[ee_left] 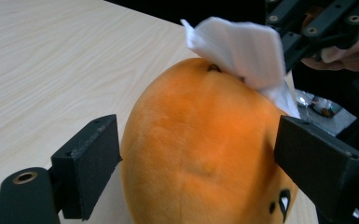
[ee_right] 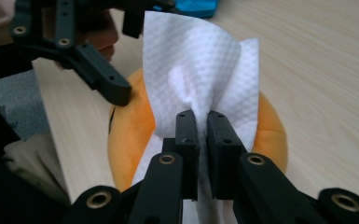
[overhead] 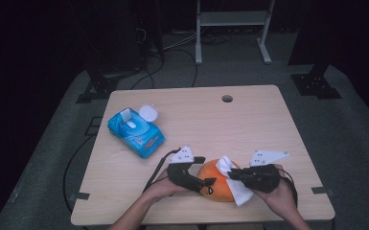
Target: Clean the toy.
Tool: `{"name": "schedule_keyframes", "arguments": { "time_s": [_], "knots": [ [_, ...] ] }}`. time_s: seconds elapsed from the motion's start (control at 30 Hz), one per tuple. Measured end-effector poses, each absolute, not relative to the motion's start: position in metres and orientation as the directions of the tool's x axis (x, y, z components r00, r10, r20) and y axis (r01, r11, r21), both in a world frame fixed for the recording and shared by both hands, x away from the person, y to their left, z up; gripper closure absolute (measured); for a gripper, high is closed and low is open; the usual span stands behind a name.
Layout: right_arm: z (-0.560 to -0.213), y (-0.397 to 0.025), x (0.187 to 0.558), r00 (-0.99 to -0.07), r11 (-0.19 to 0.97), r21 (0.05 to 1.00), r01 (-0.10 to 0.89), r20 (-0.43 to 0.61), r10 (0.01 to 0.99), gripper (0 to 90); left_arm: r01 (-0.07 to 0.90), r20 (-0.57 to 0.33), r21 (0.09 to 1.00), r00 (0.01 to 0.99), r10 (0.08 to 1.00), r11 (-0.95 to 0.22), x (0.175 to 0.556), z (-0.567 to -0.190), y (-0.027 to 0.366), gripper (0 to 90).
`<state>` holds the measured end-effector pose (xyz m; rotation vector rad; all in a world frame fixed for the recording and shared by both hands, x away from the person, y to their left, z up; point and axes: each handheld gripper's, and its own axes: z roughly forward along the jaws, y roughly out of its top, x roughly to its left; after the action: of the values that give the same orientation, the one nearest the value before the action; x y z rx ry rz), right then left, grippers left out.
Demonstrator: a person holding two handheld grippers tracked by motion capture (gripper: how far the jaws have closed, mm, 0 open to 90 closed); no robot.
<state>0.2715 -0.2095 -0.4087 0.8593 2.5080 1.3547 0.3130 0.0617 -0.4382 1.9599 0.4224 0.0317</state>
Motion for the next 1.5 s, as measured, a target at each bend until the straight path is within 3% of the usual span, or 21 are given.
{"name": "schedule_keyframes", "arguments": {
  "time_s": [0.2, 0.33, 0.4, 0.5, 0.7, 0.93, 1.03, 1.23, 1.5],
  "knots": [
    [-0.411, -0.209, 0.261, -0.836, 0.442, 0.805, 0.395, 0.116, 0.537, 83.3, 0.253, -0.156, 0.876, 0.954, 0.255, -0.411, 0.309, -0.446, 0.053, 14.2],
    [-0.411, -0.213, 0.262, -0.829, 0.422, 0.807, 0.413, 0.140, 0.542, 83.1, 0.244, -0.149, 0.876, 0.957, 0.248, -0.415, 0.306, -0.448, 0.054, 39.9],
    [-0.410, -0.215, 0.262, -0.823, 0.408, 0.817, 0.408, 0.136, 0.551, 83.0, 0.224, -0.123, 0.885, 0.958, 0.260, -0.407, 0.305, -0.445, 0.054, 48.1],
    [-0.404, -0.216, 0.261, -0.818, 0.401, 0.827, 0.393, 0.115, 0.564, 83.1, 0.185, -0.083, 0.907, 0.959, 0.270, -0.377, 0.303, -0.437, 0.055, 51.6],
    [-0.390, -0.212, 0.272, -0.808, 0.370, 0.858, 0.356, 0.084, 0.584, 83.2, 0.034, 0.098, 0.936, 0.931, 0.352, -0.351, 0.305, -0.423, 0.066, 51.7],
    [-0.389, -0.189, 0.295, -0.801, 0.400, 0.856, 0.327, 0.026, 0.598, 83.1, 0.109, 0.018, 0.923, 0.946, 0.324, -0.369, 0.312, -0.443, 0.077, 46.6],
    [-0.397, -0.194, 0.299, -0.799, 0.391, 0.847, 0.361, 0.065, 0.597, 83.2, 0.133, -0.008, 0.921, 0.946, 0.326, -0.365, 0.313, -0.447, 0.082, 45.5],
    [-0.404, -0.225, 0.293, -0.761, 0.365, 0.828, 0.426, 0.110, 0.639, 83.1, 0.114, 0.011, 0.921, 0.948, 0.317, -0.374, 0.312, -0.445, 0.077, 43.3],
    [-0.389, -0.204, 0.293, -0.795, 0.392, 0.849, 0.354, 0.053, 0.604, 83.1, 0.115, 0.010, 0.917, 0.950, 0.311, -0.381, 0.313, -0.446, 0.080, 42.6]
  ]
}}
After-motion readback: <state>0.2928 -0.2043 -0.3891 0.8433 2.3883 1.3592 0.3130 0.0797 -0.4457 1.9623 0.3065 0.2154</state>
